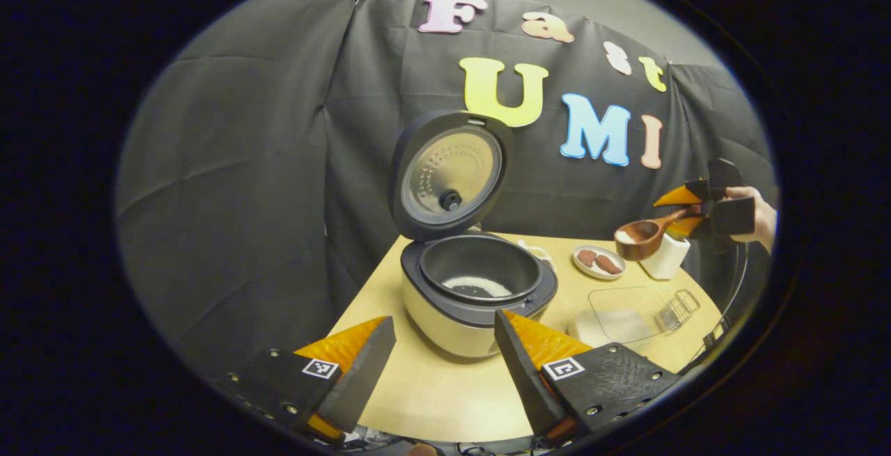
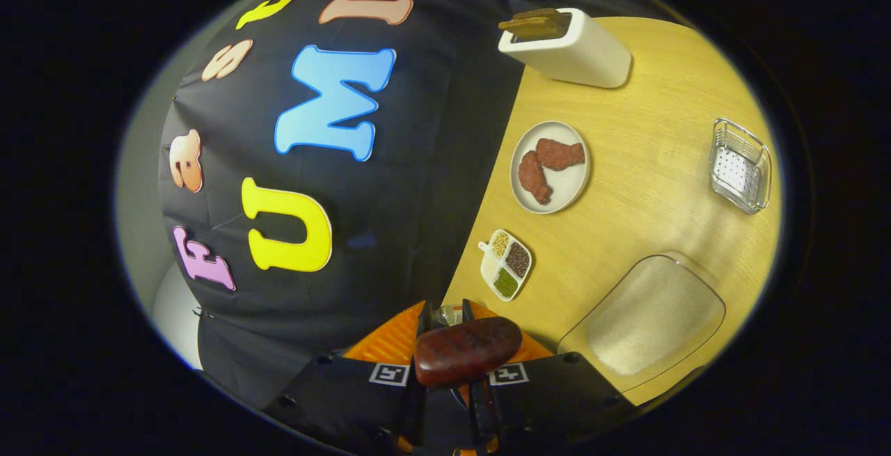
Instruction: Close the left gripper, press the button to open the rice cooker; take a wooden spoon from the chopstick holder with the right hand, scoop a spoonful of rice and pour it into the rice cooker, then put the wooden spoon back into the chopstick holder.
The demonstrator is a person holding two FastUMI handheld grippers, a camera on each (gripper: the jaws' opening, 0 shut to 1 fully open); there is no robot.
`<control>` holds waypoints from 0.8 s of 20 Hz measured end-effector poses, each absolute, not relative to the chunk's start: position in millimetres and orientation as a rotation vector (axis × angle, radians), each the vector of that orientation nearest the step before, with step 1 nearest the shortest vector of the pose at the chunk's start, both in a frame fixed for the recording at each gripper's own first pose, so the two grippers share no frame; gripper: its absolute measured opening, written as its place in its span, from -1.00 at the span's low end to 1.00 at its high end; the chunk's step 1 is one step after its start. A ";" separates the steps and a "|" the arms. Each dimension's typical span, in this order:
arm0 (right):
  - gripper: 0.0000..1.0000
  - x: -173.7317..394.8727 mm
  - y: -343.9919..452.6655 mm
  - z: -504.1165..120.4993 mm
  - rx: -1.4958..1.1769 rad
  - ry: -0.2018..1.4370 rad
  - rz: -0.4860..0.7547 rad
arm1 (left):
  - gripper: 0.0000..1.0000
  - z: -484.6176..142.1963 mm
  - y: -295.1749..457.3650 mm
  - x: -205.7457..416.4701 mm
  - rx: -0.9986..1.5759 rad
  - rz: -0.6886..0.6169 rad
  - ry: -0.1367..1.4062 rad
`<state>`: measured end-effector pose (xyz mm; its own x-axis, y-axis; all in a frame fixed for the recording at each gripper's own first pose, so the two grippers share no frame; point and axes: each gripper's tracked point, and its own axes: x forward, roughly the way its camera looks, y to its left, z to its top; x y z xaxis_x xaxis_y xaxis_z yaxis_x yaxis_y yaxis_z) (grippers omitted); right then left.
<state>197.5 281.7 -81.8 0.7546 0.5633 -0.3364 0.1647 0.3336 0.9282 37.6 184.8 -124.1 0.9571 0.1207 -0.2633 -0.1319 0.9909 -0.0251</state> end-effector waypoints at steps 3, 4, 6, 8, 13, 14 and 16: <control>-0.54 203.6 333.7 -62.5 1.189 0.740 0.410 | 0.81 -127.4 195.1 31.6 -0.046 0.158 0.270; -0.53 203.7 349.9 -57.9 1.171 0.750 0.442 | 0.81 -128.3 198.8 29.5 -0.051 0.169 0.275; -0.53 204.8 384.3 -52.6 1.127 0.765 0.500 | 0.73 -132.6 207.5 24.1 -0.056 0.192 0.282; -0.53 204.7 414.3 -52.7 1.087 0.784 0.547 | 0.73 -135.9 217.1 18.9 -0.058 0.218 0.288; -0.54 198.0 485.9 -55.1 0.988 0.825 0.641 | 0.72 -143.8 236.5 7.3 -0.083 0.278 0.305; -0.54 196.9 497.9 -55.8 0.949 0.822 0.659 | 0.73 -144.2 239.9 6.2 -0.081 0.286 0.305; -0.55 195.8 516.5 -61.1 0.844 0.794 0.689 | 0.81 -141.5 244.6 5.1 -0.073 0.300 0.303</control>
<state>195.8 516.5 -61.1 0.5259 0.7858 -0.3255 -0.2112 0.4914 0.8450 5.1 244.6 -141.5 0.9105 0.2798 -0.3046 -0.3016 0.9531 -0.0260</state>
